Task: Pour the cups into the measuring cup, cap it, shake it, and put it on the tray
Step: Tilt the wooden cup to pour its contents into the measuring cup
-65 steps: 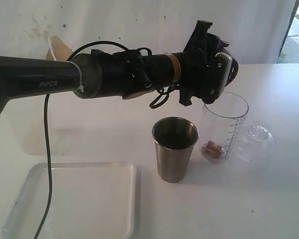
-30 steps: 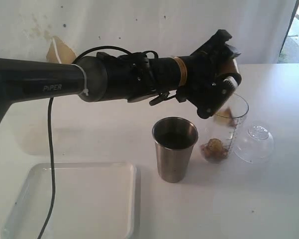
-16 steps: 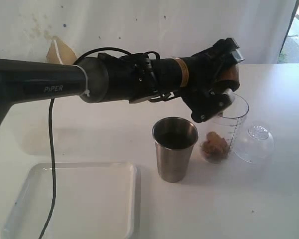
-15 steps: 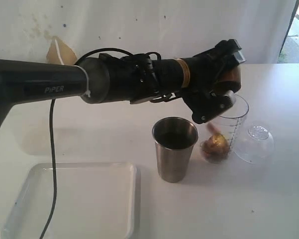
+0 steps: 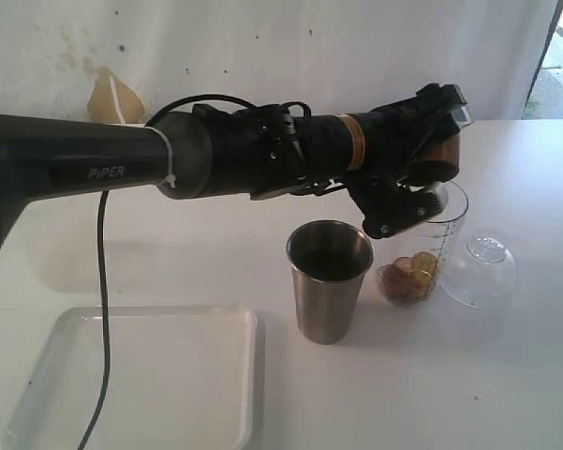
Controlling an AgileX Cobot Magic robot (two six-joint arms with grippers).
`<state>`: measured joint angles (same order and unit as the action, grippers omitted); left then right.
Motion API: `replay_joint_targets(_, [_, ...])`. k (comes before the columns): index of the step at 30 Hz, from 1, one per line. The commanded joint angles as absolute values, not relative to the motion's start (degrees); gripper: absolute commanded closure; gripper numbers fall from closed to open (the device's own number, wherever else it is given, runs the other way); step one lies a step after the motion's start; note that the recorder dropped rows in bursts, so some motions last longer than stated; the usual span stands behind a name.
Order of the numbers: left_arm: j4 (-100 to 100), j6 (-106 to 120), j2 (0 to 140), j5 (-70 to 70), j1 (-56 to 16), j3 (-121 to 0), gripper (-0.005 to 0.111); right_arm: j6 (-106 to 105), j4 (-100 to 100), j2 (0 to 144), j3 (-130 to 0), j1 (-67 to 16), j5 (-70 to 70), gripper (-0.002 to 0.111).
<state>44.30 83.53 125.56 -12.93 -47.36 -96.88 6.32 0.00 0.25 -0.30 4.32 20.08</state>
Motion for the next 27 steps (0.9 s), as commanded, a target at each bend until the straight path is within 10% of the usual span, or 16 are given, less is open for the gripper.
replay_joint_targets(1, [43.1,81.5,125.3,-14.0,-47.5,-97.3,0.107,6.3,0.0,0.0,0.0,4.6,20.1,0.108])
replay_joint_targets(14, [6.9,50.7,125.3,-26.8,-47.4,-97.3,0.107,6.3,0.0,0.0,0.0,4.6,20.1,0.108])
replay_joint_targets(20, [10.4,105.7,124.6,-15.0,-47.4,-97.5,0.107,6.3,0.0,0.0,0.0,4.6,20.1,0.108])
replay_joint_targets(27, [10.4,116.6,124.4,-11.9,-47.7,-97.3,0.107,6.3,0.0,0.0,0.0,4.6,20.1,0.108])
